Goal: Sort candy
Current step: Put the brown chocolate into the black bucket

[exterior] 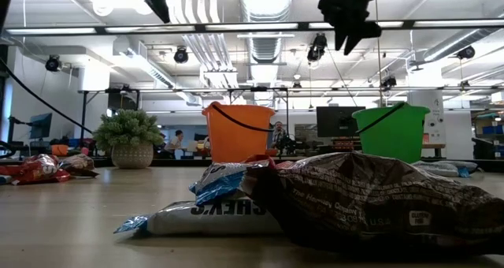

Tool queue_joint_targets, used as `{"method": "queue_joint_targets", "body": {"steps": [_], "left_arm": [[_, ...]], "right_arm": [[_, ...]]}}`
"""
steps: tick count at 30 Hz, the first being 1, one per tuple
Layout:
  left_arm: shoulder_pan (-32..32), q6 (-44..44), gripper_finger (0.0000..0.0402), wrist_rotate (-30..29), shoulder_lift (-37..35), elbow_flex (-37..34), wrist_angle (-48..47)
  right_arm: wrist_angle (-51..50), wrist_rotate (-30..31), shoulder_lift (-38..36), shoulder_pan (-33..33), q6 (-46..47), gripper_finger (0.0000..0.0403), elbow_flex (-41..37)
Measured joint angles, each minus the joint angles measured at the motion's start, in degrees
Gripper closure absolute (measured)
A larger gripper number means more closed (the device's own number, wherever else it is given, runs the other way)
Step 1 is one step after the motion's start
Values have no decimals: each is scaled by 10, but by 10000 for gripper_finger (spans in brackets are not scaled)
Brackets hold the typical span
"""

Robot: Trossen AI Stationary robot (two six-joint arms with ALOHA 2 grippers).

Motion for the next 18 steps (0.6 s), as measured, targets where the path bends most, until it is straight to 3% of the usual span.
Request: {"method": "queue_joint_targets", "body": {"steps": [4, 18], "left_arm": [[0, -11, 324, 43, 0, 0, 0], [-2, -16, 324, 63, -1, 0, 0]], "right_arm": [[-1, -17, -44, 1, 15, 257, -69], [0, -49, -161, 49, 25, 257, -236]]}}
